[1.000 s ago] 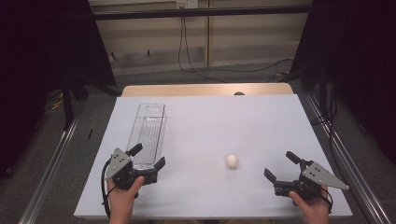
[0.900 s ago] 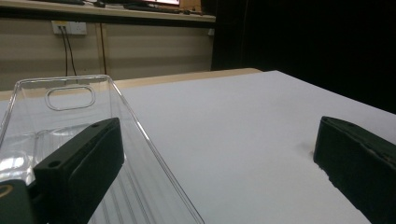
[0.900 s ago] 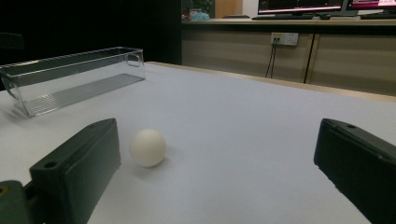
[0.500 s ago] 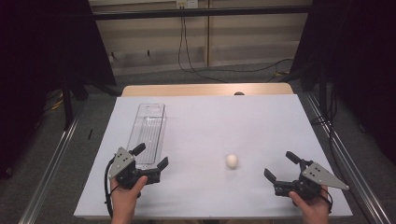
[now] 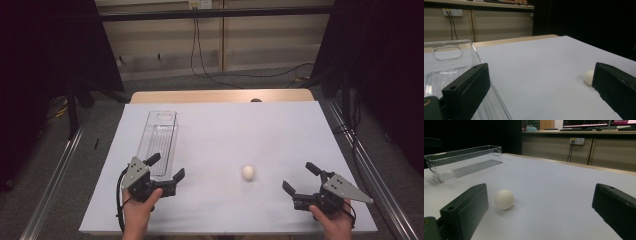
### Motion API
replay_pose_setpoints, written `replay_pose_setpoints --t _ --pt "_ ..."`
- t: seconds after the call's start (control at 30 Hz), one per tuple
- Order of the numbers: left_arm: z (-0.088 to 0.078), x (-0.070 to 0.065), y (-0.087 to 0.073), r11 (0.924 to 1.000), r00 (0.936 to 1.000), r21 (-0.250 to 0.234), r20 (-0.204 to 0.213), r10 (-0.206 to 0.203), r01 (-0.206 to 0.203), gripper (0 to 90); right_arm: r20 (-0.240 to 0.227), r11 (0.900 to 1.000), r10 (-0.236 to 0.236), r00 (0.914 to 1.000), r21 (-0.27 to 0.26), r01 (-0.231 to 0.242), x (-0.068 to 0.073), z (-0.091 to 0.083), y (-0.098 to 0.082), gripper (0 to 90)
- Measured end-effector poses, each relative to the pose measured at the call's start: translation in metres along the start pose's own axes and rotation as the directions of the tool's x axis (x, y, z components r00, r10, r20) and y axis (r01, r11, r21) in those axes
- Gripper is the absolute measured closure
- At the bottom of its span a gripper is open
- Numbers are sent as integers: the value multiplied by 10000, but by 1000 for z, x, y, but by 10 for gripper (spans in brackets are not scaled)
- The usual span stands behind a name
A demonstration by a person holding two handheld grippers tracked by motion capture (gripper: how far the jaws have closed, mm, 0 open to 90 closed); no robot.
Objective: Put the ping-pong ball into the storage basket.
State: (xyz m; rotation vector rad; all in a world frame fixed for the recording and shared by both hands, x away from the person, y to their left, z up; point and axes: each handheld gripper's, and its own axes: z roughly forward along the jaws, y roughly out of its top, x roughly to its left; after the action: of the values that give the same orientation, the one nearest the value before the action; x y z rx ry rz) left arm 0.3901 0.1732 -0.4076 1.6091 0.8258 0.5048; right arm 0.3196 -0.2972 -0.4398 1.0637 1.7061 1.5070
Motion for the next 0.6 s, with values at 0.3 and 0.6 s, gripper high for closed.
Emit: replay_pose_setpoints --t 0.3,0.6 --pt "4 -4 2 9999 9999 106 79 91 -92 18 -6 10000 -10 10000 -1 10 0 0 0 2" --pt "9 -9 2 9997 9996 209 252 139 -145 18 -42 10000 -42 10000 -8 42 0 0 0 2"
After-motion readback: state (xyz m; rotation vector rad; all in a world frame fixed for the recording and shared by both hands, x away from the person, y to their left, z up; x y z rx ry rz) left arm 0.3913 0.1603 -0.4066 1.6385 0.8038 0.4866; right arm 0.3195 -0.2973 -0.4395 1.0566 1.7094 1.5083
